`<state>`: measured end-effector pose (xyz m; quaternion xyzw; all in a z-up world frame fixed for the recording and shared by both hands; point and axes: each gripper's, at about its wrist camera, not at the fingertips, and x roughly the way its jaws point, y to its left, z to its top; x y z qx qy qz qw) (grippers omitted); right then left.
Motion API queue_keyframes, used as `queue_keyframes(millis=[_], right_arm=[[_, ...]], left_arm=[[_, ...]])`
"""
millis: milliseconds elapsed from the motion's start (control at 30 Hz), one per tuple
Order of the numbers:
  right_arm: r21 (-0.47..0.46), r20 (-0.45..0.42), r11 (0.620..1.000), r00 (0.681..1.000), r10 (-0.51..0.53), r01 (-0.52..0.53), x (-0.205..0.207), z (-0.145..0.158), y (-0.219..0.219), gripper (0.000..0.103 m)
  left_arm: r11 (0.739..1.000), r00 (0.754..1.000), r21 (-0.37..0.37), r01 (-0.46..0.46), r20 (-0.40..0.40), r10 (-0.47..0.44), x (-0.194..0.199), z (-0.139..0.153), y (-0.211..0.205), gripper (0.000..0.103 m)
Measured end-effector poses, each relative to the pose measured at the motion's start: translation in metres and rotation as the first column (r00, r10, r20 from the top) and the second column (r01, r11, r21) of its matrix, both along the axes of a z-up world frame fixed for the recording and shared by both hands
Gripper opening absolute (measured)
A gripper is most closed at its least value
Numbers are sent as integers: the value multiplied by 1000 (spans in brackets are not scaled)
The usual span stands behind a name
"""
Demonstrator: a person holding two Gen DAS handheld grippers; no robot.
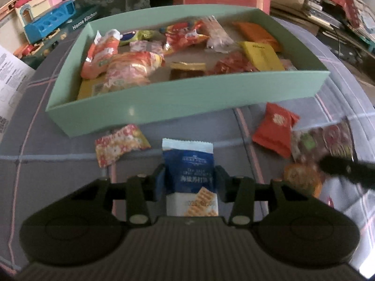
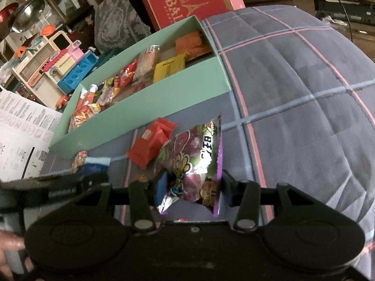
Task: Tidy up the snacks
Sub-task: 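Grasp the blue cracker packet with the left tool while the right tool holds the grape bag, then carry the cracker packet and grape bag into the tray and open both tools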
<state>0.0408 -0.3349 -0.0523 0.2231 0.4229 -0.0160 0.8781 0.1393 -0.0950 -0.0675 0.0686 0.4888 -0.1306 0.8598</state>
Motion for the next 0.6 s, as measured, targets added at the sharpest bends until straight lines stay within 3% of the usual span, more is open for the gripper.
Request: queue_keyframes(millis=[100,200,600], right_arm=[[-5,0,1000,1000,-5,5,-1,1,3,44],[0,14,1000,1000,-8,8,-2,7,2,35],[-81,79,994,995,-61,68,-13,49,-8,30]], left_arm=[[1000,1000,19,-8,0,8,-4,0,3,52],[1000,1000,21,5,8,-5,-8,1,3,42],[997,999,-70,42,27,-40,-24,29,13,40]])
